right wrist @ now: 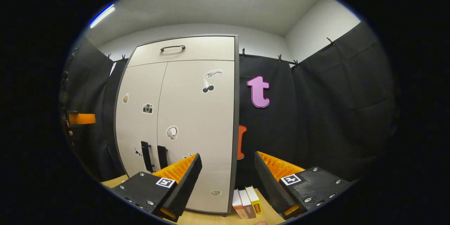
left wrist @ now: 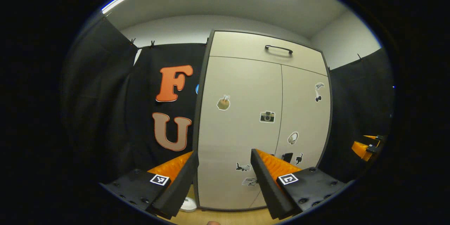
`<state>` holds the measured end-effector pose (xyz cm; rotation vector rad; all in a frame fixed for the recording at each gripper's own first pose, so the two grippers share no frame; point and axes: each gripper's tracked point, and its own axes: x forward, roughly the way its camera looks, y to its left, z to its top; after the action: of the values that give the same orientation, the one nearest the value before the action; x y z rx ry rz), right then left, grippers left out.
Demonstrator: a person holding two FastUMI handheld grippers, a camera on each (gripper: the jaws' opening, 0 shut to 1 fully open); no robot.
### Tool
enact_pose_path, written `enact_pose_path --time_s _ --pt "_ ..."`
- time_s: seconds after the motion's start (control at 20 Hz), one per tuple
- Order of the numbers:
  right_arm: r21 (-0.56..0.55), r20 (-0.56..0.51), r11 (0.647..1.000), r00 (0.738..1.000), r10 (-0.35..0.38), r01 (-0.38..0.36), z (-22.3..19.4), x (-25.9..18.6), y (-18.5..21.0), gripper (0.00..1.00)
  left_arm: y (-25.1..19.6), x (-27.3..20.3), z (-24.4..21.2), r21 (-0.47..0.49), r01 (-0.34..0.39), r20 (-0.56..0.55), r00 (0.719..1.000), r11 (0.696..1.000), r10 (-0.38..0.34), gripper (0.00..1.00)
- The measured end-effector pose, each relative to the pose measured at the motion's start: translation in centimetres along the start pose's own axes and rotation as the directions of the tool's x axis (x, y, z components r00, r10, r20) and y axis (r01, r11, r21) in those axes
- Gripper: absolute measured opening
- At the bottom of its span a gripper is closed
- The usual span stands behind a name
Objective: Grab one shoe with the right hand and put it into the shoe cabinet, grab the other shoe with the left hand and put it into the shoe cabinet; then close the right door with the right hand and the left door with the left hand.
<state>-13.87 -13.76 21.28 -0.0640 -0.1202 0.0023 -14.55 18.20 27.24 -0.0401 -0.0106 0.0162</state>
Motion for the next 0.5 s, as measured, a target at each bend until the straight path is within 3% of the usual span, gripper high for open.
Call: enact_pose_path --time_s 0.2,0.5 --pt "0.002 0.018 1.0 1.0 0.025 -0.026 0.5 0.5 2.3 0.93 5.3 -2.9 2.1 -0.006 -0.103 0.061 0.993 0.995 0.103 0.96" --pt "0.0 0.029 0.999 0.998 0.054 -0.054 1.0 0.3 6.5 0.93 9.5 -5.1 2.3 -0.017 -0.13 0.058 0.99 0.991 0.131 0.96"
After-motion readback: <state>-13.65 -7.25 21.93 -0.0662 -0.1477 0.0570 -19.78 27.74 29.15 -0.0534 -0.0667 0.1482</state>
